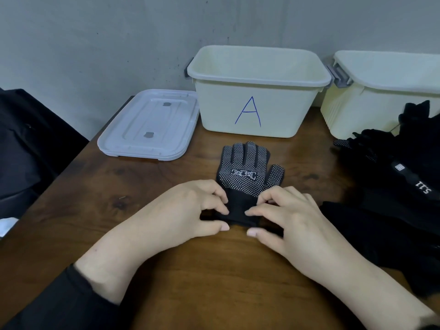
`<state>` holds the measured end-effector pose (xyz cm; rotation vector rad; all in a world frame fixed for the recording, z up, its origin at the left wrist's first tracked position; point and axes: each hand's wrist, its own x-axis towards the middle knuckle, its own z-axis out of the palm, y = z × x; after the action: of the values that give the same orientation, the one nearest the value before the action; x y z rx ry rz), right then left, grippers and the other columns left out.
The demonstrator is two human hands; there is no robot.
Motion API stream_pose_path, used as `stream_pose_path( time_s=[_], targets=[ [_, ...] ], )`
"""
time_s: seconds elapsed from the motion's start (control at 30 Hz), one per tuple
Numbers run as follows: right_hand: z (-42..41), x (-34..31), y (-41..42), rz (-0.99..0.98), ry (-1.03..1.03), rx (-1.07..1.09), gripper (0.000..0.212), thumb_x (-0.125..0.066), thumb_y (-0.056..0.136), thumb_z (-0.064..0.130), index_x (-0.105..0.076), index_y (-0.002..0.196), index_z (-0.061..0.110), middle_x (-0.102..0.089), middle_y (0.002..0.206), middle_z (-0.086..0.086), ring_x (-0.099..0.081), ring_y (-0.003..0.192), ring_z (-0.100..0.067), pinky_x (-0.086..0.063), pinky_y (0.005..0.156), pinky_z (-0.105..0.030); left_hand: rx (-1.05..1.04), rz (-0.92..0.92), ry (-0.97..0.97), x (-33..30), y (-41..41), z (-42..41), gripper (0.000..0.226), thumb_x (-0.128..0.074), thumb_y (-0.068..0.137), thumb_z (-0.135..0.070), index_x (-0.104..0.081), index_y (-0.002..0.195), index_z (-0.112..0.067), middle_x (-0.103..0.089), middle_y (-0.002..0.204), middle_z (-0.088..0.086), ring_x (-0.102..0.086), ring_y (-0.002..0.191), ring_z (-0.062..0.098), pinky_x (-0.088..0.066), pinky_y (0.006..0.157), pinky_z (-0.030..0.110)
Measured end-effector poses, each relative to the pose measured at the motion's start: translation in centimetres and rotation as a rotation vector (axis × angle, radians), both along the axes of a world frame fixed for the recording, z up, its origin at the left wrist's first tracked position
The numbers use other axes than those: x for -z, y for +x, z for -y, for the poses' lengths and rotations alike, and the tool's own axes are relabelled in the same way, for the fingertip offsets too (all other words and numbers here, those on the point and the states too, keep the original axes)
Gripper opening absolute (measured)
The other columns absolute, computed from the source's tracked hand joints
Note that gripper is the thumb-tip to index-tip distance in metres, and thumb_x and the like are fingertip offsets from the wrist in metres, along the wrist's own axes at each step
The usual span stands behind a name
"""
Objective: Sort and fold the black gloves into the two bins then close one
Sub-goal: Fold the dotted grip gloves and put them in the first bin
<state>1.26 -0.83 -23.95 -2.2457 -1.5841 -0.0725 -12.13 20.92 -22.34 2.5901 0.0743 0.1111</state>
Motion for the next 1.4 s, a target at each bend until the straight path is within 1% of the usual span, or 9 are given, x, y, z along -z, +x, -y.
stream_pose_path(
  time_s=[0.1, 0.2, 0.33, 0.53, 0.7, 0.87, 1.07, 1.2, 1.4],
  targets=[
    [-0.5, 0.1, -0.3, 0.054, 0.055, 0.013, 0.017, -0.067, 0.089, 0.034, -0.076, 0.102, 0.029, -0.057, 0.102, 0.017, -0.053, 0.095, -0.009, -0.043, 0.085, -0.032, 0.037, 0.010, 0.048, 0.2, 0.1, 0.4, 0.047, -0.070, 0.085, -0.054, -0.068, 0.128, -0.034, -0.054, 0.117, -0.024, -0.051, 0.108, -0.001, -0.040, 0.099, 0.022],
    [-0.2, -0.2, -0.3, 0.016, 0.087, 0.004, 0.014, -0.056, 0.095, 0.031, -0.068, 0.097, 0.025, -0.057, 0.098, 0.017, -0.052, 0.091, -0.006, -0.046, 0.086, -0.035, 0.038, 0.002, 0.177, 0.3, 0.3, 1.3, 0.055, -0.051, 0.085, -0.065, -0.067, 0.128, -0.035, -0.050, 0.115, -0.021, -0.043, 0.101, 0.000, -0.037, 0.095, 0.027],
    [0.7, -0.8, -0.1, -0.086, 0.072, -0.004, 0.015, -0.048, 0.095, 0.040, -0.060, 0.094, 0.031, -0.054, 0.093, 0.021, -0.050, 0.091, -0.002, -0.039, 0.095, -0.030, 0.014, 0.076, 0.214, 0.1, 0.4, 2.6, 0.024, -0.056, 0.096, -0.043, -0.070, 0.114, -0.034, -0.053, 0.110, -0.020, -0.046, 0.096, 0.004, -0.040, 0.088, 0.031],
    [0.9, -1.3, -0.1, -0.121, 0.015, -0.014, 0.019, -0.051, 0.095, 0.053, -0.060, 0.099, 0.036, -0.055, 0.098, 0.025, -0.050, 0.099, 0.001, -0.033, 0.100, -0.026, -0.040, 0.094, 0.028, -0.6, 0.2, 2.8, 0.009, -0.062, 0.098, -0.035, -0.067, 0.092, -0.031, -0.062, 0.092, -0.017, -0.053, 0.092, 0.006, -0.040, 0.089, 0.028],
    [1.1, -1.8, -0.2, -0.328, 0.059, 0.072, 0.016, -0.052, 0.094, 0.052, -0.064, 0.100, 0.042, -0.059, 0.087, 0.024, -0.046, 0.100, 0.007, -0.031, 0.085, -0.005, -0.169, 0.004, -0.204, -1.1, 0.0, 2.7, 0.026, -0.063, 0.093, -0.044, -0.062, 0.078, -0.023, -0.060, 0.077, -0.009, -0.055, 0.071, 0.011, -0.045, 0.068, 0.029],
    [0.3, -1.3, 0.1, -0.382, 0.119, 0.161, 0.018, -0.066, 0.090, 0.043, -0.063, 0.107, 0.047, -0.060, 0.091, 0.021, -0.055, 0.097, 0.001, -0.040, 0.077, -0.010, -0.283, 0.002, -0.303, -1.1, 0.4, 2.9, 0.017, -0.071, 0.091, -0.034, -0.062, 0.077, -0.031, -0.060, 0.070, -0.021, -0.051, 0.066, 0.000, -0.039, 0.063, 0.015],
    [-0.3, -0.5, 0.1, -0.179, 0.140, 0.117, 0.014, -0.069, 0.091, 0.029, -0.071, 0.105, 0.030, -0.050, 0.105, 0.021, -0.055, 0.080, -0.009, -0.045, 0.068, -0.012, -0.312, 0.049, -0.072, -0.4, 0.8, 3.1, 0.027, -0.076, 0.084, -0.033, -0.056, 0.103, -0.038, -0.053, 0.088, -0.014, -0.052, 0.081, 0.008, -0.047, 0.074, 0.029],
    [-0.4, -0.4, 0.5, 0.020, 0.143, 0.059, 0.020, -0.072, 0.089, 0.021, -0.076, 0.108, 0.020, -0.053, 0.113, 0.008, -0.049, 0.090, -0.013, -0.052, 0.074, -0.042, -0.082, 0.238, 0.231, 0.0, 0.9, 2.8, 0.030, -0.079, 0.082, -0.015, -0.071, 0.109, -0.027, -0.055, 0.101, -0.012, -0.052, 0.085, 0.013, -0.050, 0.073, 0.037],
    [-0.6, -0.3, 1.2, 0.108, 0.128, -0.031, 0.014, -0.073, 0.089, 0.014, -0.078, 0.097, 0.024, -0.062, 0.110, 0.007, -0.055, 0.095, -0.017, -0.039, 0.079, -0.033, -0.073, 0.258, 0.291, 0.1, 0.8, 3.0, 0.049, -0.077, 0.082, -0.015, -0.058, 0.125, -0.030, -0.054, 0.112, -0.010, -0.052, 0.090, 0.014, -0.047, 0.074, 0.037]
  ],
)
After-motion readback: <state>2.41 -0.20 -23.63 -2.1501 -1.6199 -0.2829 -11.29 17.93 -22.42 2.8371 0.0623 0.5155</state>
